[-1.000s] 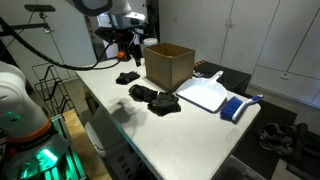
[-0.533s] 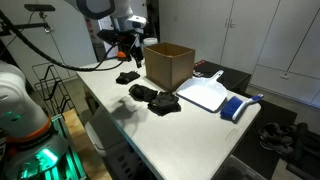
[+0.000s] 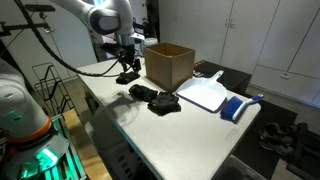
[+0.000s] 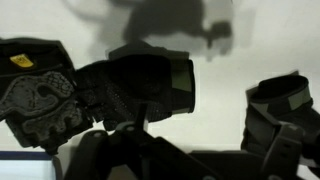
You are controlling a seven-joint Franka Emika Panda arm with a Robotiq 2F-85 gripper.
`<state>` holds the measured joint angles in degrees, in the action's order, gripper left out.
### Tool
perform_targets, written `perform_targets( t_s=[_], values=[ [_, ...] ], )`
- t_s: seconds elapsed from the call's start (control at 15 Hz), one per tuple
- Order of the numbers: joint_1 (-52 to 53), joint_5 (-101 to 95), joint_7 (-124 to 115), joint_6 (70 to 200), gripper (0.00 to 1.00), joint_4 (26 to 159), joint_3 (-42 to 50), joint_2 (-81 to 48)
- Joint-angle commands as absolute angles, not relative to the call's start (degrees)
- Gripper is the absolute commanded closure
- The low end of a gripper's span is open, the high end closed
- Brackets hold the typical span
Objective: Stack the three gloves
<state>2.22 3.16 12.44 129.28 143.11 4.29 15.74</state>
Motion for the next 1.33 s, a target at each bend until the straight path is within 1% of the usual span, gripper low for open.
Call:
perform_targets(
  t_s=[0.0,0.33,0.67,0.73,0.87,0.93,1.07,1.27],
  values=[
    [1.51,-0.35,11.05,131.02,0.00,142.50,2.25,9.06],
    [1.12,-7.35,5.34,132.53,0.00,141.47,0.48,3.70],
    [1.34,-15.16,-1.79,132.33,0.00,140.52,-0.54,1.53],
    [1.35,-16.25,-2.83,132.02,0.20,140.33,-0.63,1.31],
    [1.40,-17.92,-4.37,131.95,0.32,140.08,-0.73,0.78],
    [1.42,-18.52,-4.91,131.94,0.42,140.02,-0.74,0.62],
    [1.45,-19.16,-5.63,132.06,0.58,139.95,-0.72,0.22],
    [1.51,-19.20,-5.74,132.07,0.79,139.78,-0.68,-0.07]
  ],
)
